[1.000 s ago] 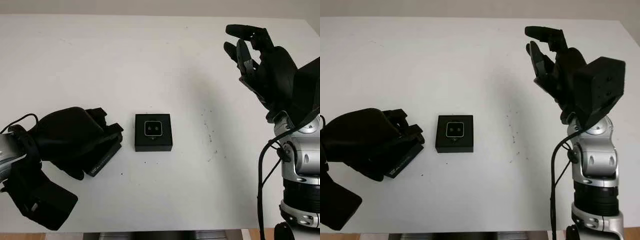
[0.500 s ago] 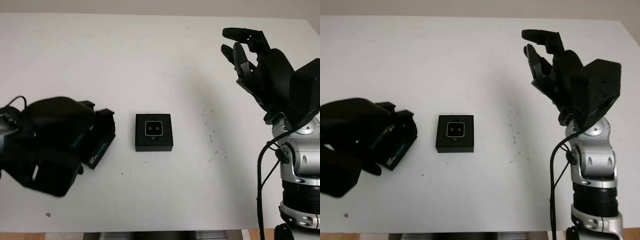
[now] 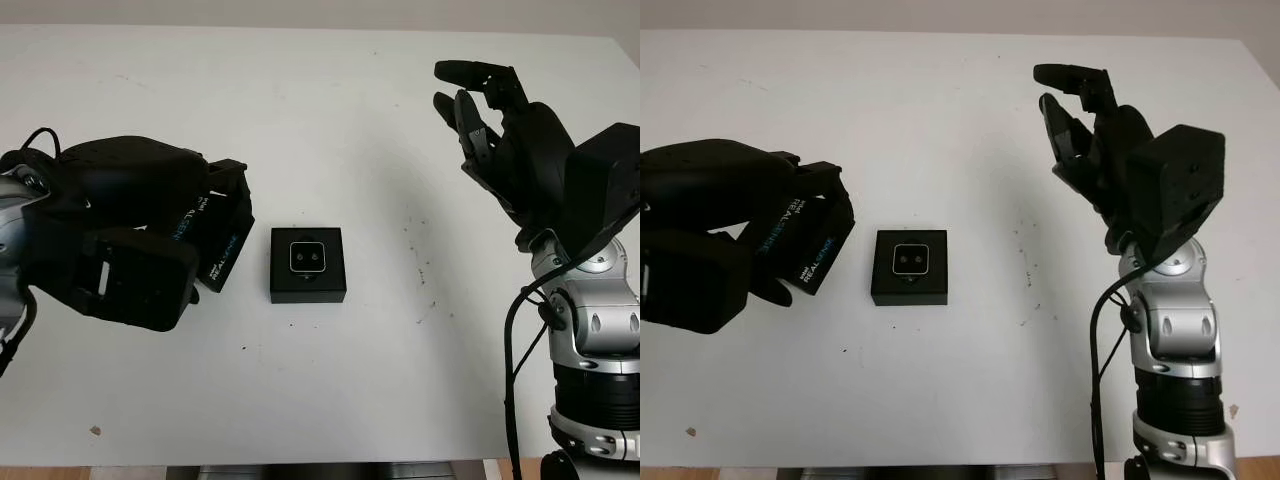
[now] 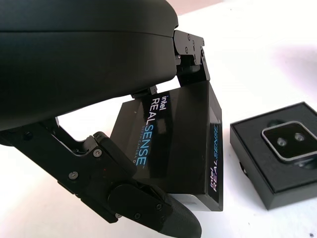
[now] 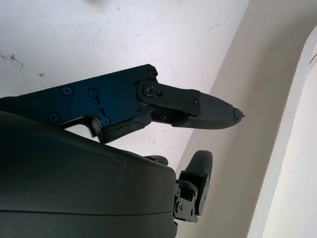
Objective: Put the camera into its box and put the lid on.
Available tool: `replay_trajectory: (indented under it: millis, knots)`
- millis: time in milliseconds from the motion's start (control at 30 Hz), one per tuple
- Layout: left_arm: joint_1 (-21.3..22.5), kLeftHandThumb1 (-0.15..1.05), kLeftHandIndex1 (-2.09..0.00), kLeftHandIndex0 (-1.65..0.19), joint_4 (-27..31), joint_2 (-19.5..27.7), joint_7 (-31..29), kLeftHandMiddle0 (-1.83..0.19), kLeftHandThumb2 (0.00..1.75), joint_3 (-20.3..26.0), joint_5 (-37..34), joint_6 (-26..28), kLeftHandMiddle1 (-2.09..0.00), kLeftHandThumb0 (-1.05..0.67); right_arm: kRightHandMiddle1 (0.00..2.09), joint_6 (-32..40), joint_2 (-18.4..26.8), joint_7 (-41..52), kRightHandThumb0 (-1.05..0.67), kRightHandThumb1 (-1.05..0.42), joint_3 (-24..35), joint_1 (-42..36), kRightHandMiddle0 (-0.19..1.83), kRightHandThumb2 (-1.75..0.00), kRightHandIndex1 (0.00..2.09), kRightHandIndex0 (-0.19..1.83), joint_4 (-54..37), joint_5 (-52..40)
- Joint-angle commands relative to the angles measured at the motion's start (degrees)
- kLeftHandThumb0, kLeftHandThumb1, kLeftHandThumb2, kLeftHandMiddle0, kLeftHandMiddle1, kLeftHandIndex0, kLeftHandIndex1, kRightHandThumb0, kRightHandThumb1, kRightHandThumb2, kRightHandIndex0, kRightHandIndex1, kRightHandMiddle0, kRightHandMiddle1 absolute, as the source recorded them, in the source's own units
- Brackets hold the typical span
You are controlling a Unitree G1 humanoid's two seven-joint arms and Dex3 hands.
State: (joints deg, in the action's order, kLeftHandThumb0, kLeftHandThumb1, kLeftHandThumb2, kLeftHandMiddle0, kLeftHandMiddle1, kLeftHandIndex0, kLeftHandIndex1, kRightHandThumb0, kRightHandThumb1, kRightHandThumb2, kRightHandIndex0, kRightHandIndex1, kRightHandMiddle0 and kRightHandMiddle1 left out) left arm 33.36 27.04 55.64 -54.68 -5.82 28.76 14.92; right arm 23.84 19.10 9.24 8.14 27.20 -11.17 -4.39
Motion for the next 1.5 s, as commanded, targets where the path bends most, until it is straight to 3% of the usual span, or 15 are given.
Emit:
replay_trajectory:
  millis: [0,100,300,500,1067,1300,1467]
  knots:
    - [2.48,1.05,-2.09,-0.4,1.58,-0.8,-0.75,-0.75,0.35,-1.62,1.41,0.68,-2.09,-0.36,1.1,-0.88,-0.16,-0.04,-0.62,-1.05,-0.01,-0.54,-0.19,-0.59,0.11,0.26,-0.54,-0.01]
    - [4.99,1.05,-2.09,-0.48,2.04,-2.54,-2.41,-0.9,0.35,-4.61,4.27,2.66,-2.09,-0.36,1.09,-0.44,-0.58,0.27,-0.63,-1.05,-0.09,-0.2,-0.19,-0.59,0.1,0.24,-0.36,-0.53]
    - [9.72,1.05,-2.09,-0.44,0.66,-6.36,-4.46,-0.87,0.34,-9.04,8.66,3.36,-2.09,-0.34,1.09,-0.72,-0.91,-0.32,-0.63,-1.05,-1.17,-0.3,-0.19,-0.6,0.1,0.22,-0.59,0.58]
    - [12.74,1.05,-2.09,-0.52,-1.96,-10.64,-5.95,-1.06,0.31,-11.9,11.98,4.95,-2.09,-0.35,1.09,-0.5,-1.28,-0.58,-0.62,-1.05,-1.22,-0.49,-0.19,-0.61,0.11,0.23,-0.99,0.97]
    - [15.05,1.05,-2.09,-0.6,-4.92,-15.46,-7.93,-1.01,0.34,-11.7,9.11,3.94,-2.09,-0.36,1.16,-1.3,-2.2,-1.34,-0.63,-1.05,-2.05,0.08,-0.19,-0.59,0.12,0.23,0.25,2.02]
    - [11.66,1.05,-2.09,-0.32,-4.5,-14.9,-4.0,-0.84,0.35,-9.84,4.2,-2.51,-2.09,-0.36,1.14,-1.35,-2.47,-1.55,-0.63,-1.05,-2.25,-0.31,-0.19,-0.59,0.13,0.22,0.05,2.27]
    - [9.99,1.05,-2.09,-0.33,-4.59,-14.35,-0.57,-0.88,0.34,-9.27,2.97,-7.23,-2.09,-0.33,1.15,-1.11,-2.83,-1.92,-0.62,-1.05,-2.27,-0.48,-0.19,-0.58,0.13,0.23,-0.38,2.37]
